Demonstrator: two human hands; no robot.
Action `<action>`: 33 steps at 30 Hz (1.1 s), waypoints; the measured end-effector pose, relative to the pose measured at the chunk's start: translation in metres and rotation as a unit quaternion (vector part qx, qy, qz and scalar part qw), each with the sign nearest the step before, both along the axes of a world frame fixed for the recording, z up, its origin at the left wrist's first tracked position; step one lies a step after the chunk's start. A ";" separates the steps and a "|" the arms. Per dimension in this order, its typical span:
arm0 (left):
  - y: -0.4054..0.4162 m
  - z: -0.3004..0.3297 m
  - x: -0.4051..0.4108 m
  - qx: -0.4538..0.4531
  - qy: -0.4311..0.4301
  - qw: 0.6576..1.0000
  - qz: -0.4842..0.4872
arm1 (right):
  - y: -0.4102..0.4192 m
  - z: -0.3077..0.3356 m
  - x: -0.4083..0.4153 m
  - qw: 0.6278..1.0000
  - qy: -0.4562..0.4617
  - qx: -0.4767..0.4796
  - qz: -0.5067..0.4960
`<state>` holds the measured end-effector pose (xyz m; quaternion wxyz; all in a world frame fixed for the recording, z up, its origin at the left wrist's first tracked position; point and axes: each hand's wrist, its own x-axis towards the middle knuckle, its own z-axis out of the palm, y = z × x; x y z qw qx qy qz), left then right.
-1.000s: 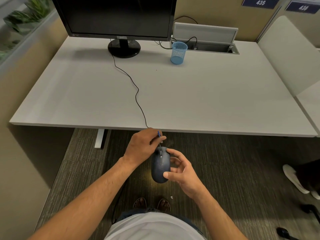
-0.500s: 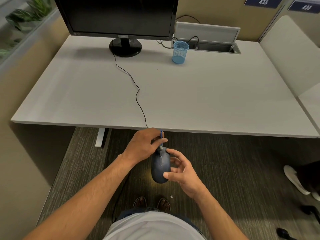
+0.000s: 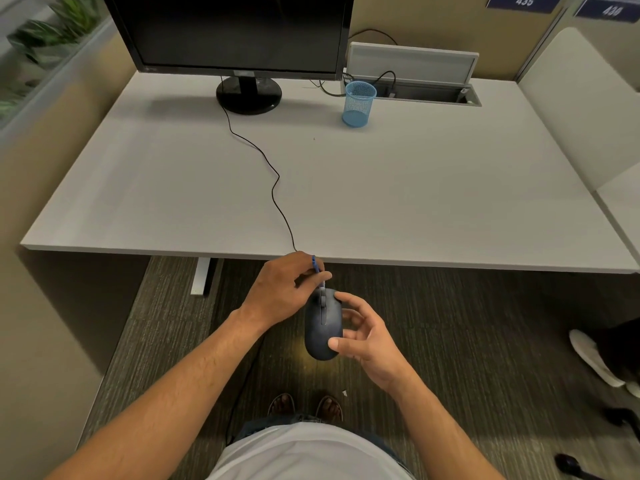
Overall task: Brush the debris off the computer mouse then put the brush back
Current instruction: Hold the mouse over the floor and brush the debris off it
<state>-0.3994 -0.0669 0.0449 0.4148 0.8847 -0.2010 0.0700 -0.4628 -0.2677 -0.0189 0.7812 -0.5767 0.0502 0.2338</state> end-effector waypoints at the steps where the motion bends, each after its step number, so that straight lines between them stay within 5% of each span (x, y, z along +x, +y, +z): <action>1: 0.001 0.001 0.001 -0.002 0.013 1.000 -0.011 | 0.000 0.000 0.001 1.000 0.001 0.002 0.001; 16: -0.003 -0.013 0.009 0.049 0.002 0.998 0.025 | 0.001 -0.004 -0.001 1.000 -0.003 -0.003 0.002; 25: 0.005 -0.011 0.022 -0.179 0.207 0.955 0.112 | -0.002 -0.002 -0.001 1.000 0.001 0.004 0.009; 33: 0.003 -0.016 0.033 -0.154 0.274 0.945 0.094 | -0.002 0.000 0.000 1.000 -0.001 0.014 0.013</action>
